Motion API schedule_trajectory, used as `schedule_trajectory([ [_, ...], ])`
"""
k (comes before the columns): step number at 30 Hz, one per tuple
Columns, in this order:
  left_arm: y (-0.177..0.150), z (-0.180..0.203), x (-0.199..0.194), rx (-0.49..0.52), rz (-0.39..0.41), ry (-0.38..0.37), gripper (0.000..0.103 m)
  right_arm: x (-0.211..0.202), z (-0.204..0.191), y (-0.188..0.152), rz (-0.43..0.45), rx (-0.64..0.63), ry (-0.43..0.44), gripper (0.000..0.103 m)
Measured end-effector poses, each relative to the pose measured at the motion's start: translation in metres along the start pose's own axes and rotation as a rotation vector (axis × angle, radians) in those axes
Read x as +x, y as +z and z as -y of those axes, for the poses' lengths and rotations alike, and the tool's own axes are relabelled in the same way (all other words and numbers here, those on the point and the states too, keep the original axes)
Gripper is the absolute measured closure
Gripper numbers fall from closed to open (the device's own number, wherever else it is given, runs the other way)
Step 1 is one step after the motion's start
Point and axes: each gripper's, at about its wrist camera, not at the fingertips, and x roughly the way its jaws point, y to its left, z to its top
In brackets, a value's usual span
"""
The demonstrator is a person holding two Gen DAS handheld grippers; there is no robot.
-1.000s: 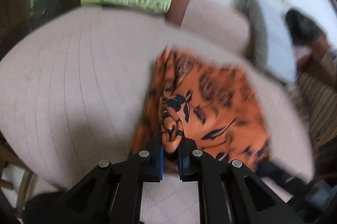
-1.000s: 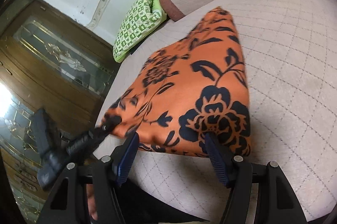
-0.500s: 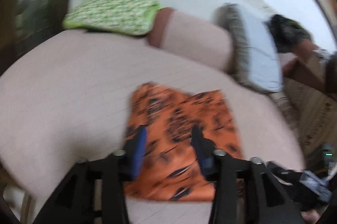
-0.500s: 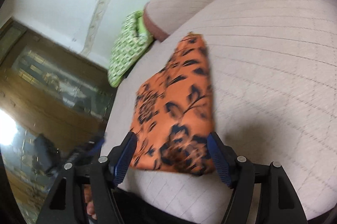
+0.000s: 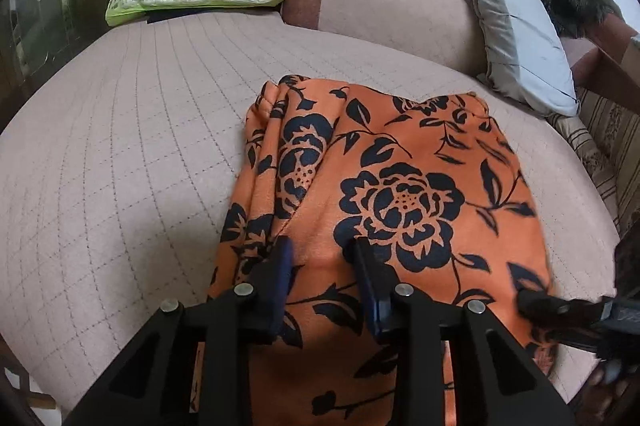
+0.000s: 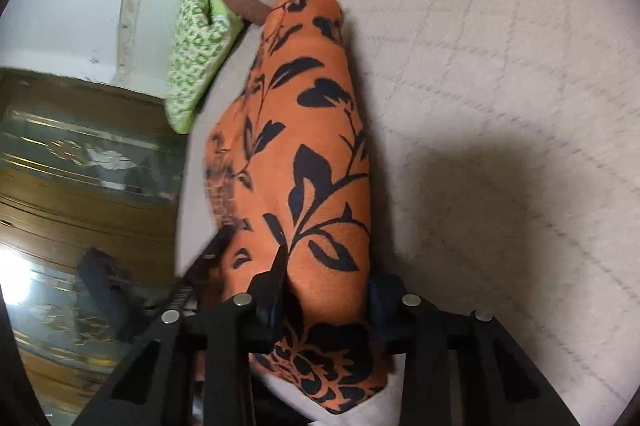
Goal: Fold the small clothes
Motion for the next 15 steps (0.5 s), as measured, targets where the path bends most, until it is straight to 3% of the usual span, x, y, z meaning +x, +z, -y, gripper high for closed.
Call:
schedule_trajectory([
  [2, 0.000, -0.001, -0.001, 0.005, 0.005, 0.007, 0.069, -0.005, -0.005, 0.006, -0.020, 0.010, 0.013, 0.058],
  [3, 0.001, -0.003, -0.001, -0.002, 0.005, -0.002, 0.069, -0.014, -0.013, 0.010, -0.009, -0.009, 0.010, 0.045],
  [4, 0.000, -0.004, -0.004, -0.010, 0.003, -0.010, 0.069, -0.025, -0.020, 0.015, 0.028, -0.031, 0.024, 0.038],
  [7, -0.002, -0.007, -0.008, -0.042, -0.003, -0.032, 0.069, -0.042, -0.031, 0.037, 0.125, -0.037, 0.016, 0.029],
  [11, 0.000, -0.009, -0.007, -0.055, -0.006, -0.041, 0.070, -0.008, -0.027, 0.082, 0.092, 0.003, -0.002, 0.028],
  [12, 0.000, -0.011, -0.007, -0.059, -0.007, -0.047, 0.070, 0.008, -0.025, 0.089, 0.039, 0.016, 0.033, 0.028],
  [14, 0.001, -0.013, -0.006, -0.071, -0.009, -0.058, 0.070, 0.023, -0.029, 0.088, 0.001, 0.010, -0.013, 0.061],
  [15, 0.001, -0.014, -0.007, -0.079, -0.011, -0.064, 0.070, 0.020, -0.037, 0.086, 0.021, -0.035, -0.041, 0.067],
])
